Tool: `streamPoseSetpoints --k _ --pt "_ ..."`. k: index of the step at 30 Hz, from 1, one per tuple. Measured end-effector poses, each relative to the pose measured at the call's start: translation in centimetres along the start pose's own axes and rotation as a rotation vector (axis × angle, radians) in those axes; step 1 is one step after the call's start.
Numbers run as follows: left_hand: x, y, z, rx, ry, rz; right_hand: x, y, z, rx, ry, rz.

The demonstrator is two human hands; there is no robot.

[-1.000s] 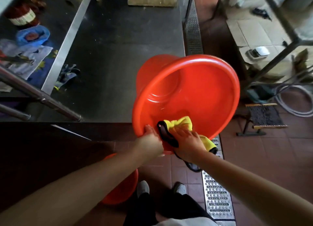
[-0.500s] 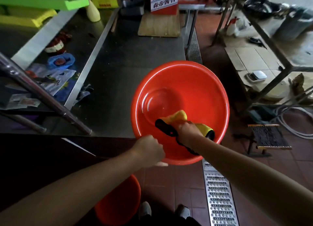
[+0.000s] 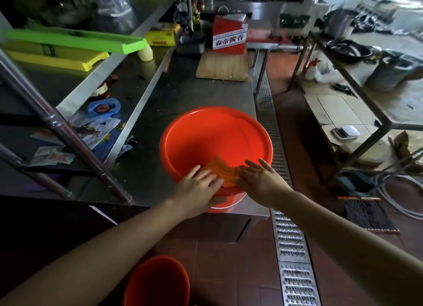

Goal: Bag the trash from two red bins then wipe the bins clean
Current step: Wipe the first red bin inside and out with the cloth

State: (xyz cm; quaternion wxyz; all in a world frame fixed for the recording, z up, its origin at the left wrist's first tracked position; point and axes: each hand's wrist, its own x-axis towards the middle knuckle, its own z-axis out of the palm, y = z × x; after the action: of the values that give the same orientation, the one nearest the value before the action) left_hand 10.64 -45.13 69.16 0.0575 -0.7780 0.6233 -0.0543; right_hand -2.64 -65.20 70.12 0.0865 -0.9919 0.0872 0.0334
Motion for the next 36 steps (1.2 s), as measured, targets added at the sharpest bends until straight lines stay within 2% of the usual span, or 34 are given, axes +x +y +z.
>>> streamPoseSetpoints --k 4,10,16,22,30,36 --pt "-0.3 -1.0 -0.5 -0.055 0.003 -0.038 0.9 -0.3 -1.4 0.046 0.019 0.032" --pt "-0.6 -4.7 -1.8 -0.093 0.011 -0.12 2.7 -0.9 -4.4 -0.014 0.121 0.132" --pt "-0.9 -8.0 -2.0 -0.103 -0.012 -0.126 5.1 -3.2 -4.9 -0.032 0.048 0.165" --pt "0.2 -10.5 -1.3 -0.13 -0.016 -0.162 8.2 -3.4 -4.9 -0.081 0.02 0.104" --pt "3.6 -13.1 -1.0 -0.096 -0.059 -0.281 13.5 -0.4 -3.9 -0.164 -0.125 0.042" --pt "4.5 -14.3 -0.5 -0.143 -0.103 -0.375 18.4 -0.6 -0.5 -0.106 -0.435 0.084"
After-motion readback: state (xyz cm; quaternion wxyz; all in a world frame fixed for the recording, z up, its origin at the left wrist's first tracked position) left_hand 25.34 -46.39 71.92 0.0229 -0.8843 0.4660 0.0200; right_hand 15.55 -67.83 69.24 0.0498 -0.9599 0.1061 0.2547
